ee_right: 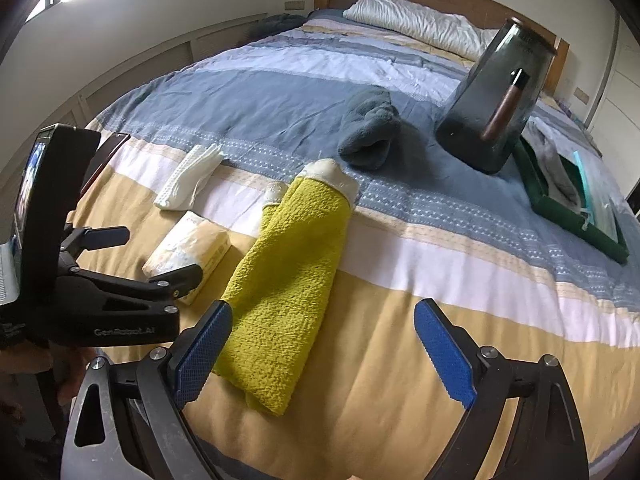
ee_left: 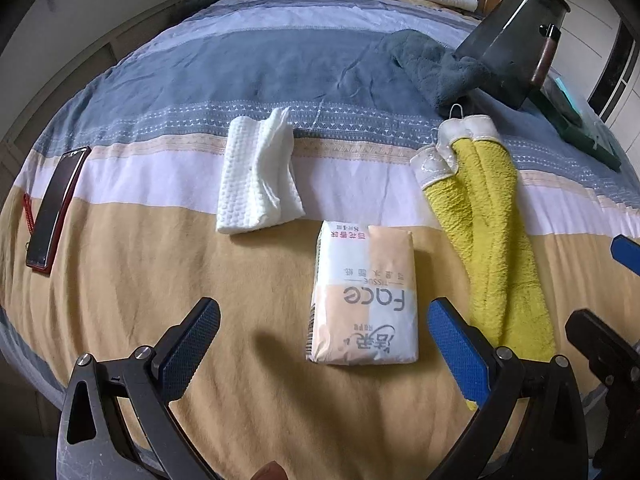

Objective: Organize soft objects
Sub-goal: 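Raise both tools from the tray and move them toward the yellow towel and tissue pack, then close the right tool on the yellow towel's end while the left tool approaches the tissue pack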

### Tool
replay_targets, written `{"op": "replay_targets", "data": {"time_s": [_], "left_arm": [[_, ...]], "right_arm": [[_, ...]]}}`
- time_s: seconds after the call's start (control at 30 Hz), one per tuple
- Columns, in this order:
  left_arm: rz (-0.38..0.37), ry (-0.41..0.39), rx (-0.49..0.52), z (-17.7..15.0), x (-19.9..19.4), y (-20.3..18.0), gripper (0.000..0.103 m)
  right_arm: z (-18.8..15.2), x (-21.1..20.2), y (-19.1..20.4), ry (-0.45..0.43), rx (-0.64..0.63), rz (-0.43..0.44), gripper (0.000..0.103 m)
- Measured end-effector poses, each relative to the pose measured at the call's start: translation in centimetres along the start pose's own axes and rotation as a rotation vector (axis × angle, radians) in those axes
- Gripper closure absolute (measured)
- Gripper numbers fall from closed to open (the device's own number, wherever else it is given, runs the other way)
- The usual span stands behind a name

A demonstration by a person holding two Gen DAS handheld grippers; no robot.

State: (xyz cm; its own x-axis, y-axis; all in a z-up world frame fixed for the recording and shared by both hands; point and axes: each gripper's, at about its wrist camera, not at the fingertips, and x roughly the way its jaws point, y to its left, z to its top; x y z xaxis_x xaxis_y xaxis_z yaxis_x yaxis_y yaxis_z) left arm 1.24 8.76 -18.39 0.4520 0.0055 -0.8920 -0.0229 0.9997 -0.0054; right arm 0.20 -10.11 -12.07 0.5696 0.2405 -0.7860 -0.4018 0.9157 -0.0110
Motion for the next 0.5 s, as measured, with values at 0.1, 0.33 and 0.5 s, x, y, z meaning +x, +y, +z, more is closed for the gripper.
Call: {"op": "replay_targets", "data": {"time_s": [0.1,0.33,0.5], "left_arm": [[-0.006,0.003,-0.007,0.2,0.2,0.2,0.001],[-0.009,0.021,0.012,0.4,1.2,0.4,0.002],[-0.013,0.026,0.033,0.3,1.7,0.1,0.002]], "right_arm": [[0.0,0.7,0.0,0.011,0.007,0.012,0.011],[0.2,2.6,-0.1,0.044,0.034,0.041,0.015],[0.5,3.9,-0.3,0.065,0.053,0.053,0.018]]}}
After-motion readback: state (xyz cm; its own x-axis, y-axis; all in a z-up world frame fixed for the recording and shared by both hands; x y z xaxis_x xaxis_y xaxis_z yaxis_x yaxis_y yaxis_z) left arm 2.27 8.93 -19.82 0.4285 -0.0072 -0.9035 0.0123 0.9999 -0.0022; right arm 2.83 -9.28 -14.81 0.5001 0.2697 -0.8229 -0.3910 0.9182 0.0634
